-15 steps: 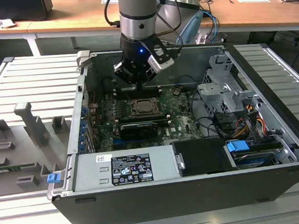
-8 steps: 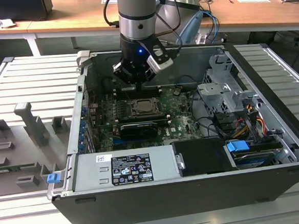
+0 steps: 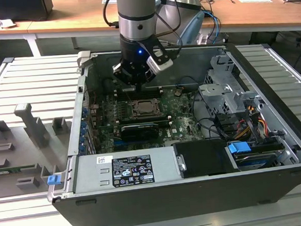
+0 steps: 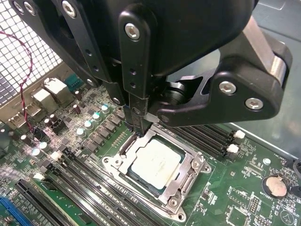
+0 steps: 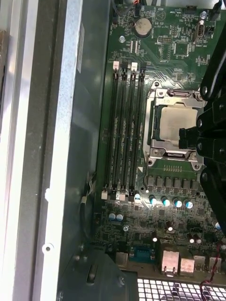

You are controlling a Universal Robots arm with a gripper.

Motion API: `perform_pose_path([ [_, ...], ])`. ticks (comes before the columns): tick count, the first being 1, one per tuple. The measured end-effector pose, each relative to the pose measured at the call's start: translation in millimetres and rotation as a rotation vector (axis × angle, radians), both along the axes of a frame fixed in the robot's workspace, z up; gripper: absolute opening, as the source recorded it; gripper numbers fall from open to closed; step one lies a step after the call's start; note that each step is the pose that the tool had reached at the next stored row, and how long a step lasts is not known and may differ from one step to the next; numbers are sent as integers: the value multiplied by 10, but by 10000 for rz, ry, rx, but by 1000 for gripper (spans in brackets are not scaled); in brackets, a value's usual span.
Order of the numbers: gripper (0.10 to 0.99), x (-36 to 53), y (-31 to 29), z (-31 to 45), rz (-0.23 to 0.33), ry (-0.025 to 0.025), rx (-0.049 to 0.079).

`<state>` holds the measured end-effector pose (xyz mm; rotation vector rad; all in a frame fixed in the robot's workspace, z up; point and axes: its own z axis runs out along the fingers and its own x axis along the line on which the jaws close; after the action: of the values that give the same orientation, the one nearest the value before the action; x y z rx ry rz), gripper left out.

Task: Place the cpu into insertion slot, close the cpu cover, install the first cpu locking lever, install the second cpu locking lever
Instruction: 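Install the first cpu locking lever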

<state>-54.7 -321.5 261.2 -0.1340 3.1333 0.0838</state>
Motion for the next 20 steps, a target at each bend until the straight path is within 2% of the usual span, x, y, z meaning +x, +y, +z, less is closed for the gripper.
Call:
perform_pose_path([
  [9,106,-23,0,-7,-2,-1,1],
  [15,106,-116,5,-11,-21,-2,2],
  [20,106,-172,9,-21,-327,-2,1],
])
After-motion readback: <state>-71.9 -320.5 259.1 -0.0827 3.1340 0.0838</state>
